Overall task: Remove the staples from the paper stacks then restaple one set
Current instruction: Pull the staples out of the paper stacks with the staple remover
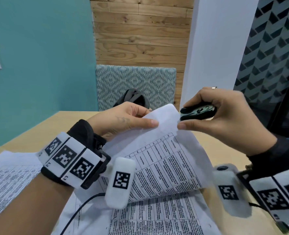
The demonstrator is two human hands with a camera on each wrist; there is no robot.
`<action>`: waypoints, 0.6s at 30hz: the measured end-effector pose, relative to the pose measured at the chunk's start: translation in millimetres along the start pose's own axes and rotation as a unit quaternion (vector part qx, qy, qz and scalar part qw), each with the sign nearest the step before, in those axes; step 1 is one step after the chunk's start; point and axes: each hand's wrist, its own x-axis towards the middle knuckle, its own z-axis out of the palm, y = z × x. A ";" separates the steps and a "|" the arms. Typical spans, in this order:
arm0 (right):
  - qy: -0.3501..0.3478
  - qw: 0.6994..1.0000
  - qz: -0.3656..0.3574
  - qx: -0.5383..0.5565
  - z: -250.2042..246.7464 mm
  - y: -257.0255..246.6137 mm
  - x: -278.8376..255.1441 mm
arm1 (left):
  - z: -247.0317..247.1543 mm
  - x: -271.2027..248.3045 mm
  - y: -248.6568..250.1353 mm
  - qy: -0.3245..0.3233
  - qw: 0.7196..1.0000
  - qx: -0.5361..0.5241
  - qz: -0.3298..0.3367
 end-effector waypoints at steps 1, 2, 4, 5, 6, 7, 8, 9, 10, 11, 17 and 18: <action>-0.013 1.000 0.026 0.012 -4.4 1.1 0.3 | -1.3 -0.5 0.3 0.010 1.000 0.007 -0.004; -0.032 0.998 0.053 0.024 -8.6 2.1 0.9 | -2.7 -0.3 -0.4 0.024 1.000 0.020 -0.001; -0.080 0.991 0.101 0.048 -15.7 4.7 1.3 | -4.3 0.2 -1.8 0.050 0.997 0.061 0.010; -0.110 0.985 0.118 0.055 -18.1 5.6 1.3 | -4.3 -0.1 -1.5 0.059 0.995 0.081 0.013; -0.137 0.980 0.132 0.059 -19.5 6.0 1.4 | -3.6 -0.7 -0.3 0.061 0.994 0.094 0.016; -0.156 0.975 0.143 0.065 -20.3 6.6 1.7 | -2.5 -2.1 1.8 0.060 0.993 0.100 0.018; -0.167 0.971 0.151 0.080 -21.1 7.8 2.3 | -1.7 -3.4 3.8 0.058 0.993 0.103 0.019; -0.175 0.966 0.156 0.105 -22.1 9.3 2.5 | -0.5 -4.9 6.3 0.054 0.992 0.109 0.021; -0.182 0.961 0.160 0.134 -22.8 11.1 2.6 | -0.1 -5.7 7.7 0.053 0.991 0.119 0.026; -0.188 0.955 0.164 0.159 -23.3 13.8 2.5 | 0.3 -6.3 9.1 0.053 0.990 0.130 0.030; -0.293 0.906 0.171 0.252 -25.2 18.7 1.1 | 6.9 -7.7 24.4 0.048 0.987 0.149 0.048; -0.313 0.899 0.170 0.255 -24.7 16.8 0.9 | 7.3 -7.1 26.7 0.044 0.986 0.150 0.050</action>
